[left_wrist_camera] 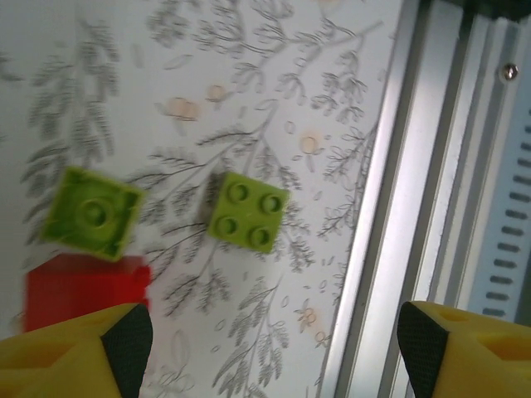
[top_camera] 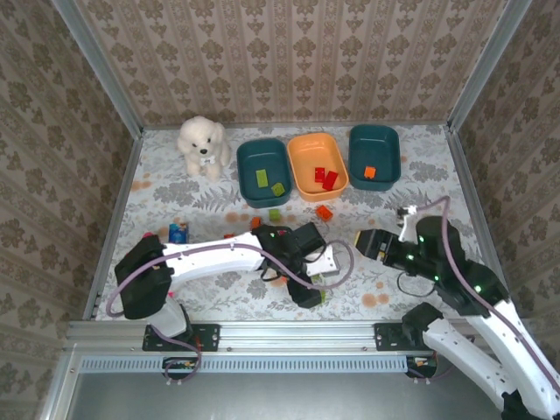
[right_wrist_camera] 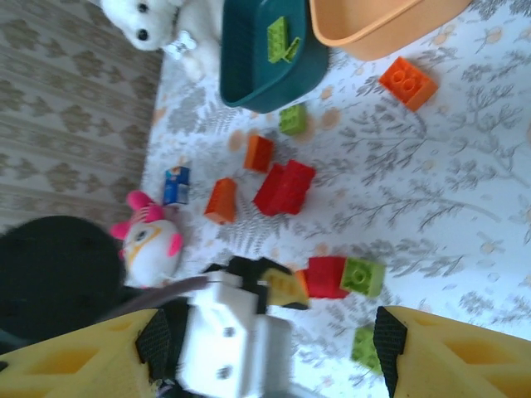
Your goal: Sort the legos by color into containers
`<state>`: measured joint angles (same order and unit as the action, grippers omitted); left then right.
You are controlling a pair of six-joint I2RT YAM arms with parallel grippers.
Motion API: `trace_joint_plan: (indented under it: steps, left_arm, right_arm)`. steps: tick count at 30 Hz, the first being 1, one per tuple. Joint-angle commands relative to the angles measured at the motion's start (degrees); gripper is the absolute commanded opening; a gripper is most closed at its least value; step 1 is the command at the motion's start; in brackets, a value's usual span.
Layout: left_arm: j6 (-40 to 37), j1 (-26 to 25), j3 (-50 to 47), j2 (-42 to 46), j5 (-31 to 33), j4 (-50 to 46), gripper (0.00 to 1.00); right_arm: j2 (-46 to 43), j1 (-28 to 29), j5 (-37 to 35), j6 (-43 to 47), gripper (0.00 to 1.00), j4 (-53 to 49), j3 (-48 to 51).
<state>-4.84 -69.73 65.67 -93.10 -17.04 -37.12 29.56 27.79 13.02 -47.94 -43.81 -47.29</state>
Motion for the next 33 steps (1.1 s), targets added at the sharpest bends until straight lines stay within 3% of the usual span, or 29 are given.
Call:
trace_joint_plan:
  steps: [1, 8, 20, 30, 33]
  left_arm:
    - [-3.30, -1.65, 2.21, -2.04, -0.86, -0.66, 0.81]
    - [-7.02, -3.94, -0.10, -3.93, 3.60, 4.09, 0.83]
    - [-10.28, -5.65, -0.89, -8.98, 13.58, 9.23, 0.85]
    - [-10.54, -6.77, -0.26, -12.88, 14.90, 9.95, 0.82]
    - [-10.45, -6.90, 0.40, -14.36, 14.62, 9.32, 0.76]
  right_arm:
    - [-5.07, -0.04, 2.67, -5.55, 0.71, -6.95, 0.93]
    - [-11.40, 0.00, 1.05, -8.82, 0.75, -11.27, -0.01]
    - [-11.19, -0.02, 2.58, -10.54, 0.77, -7.45, 1.45]
    - [-9.55, -0.06, 3.41, -10.85, 0.77, -6.95, 1.76]
    - [-9.26, -0.02, 3.44, -11.03, 0.77, -6.62, 1.84]
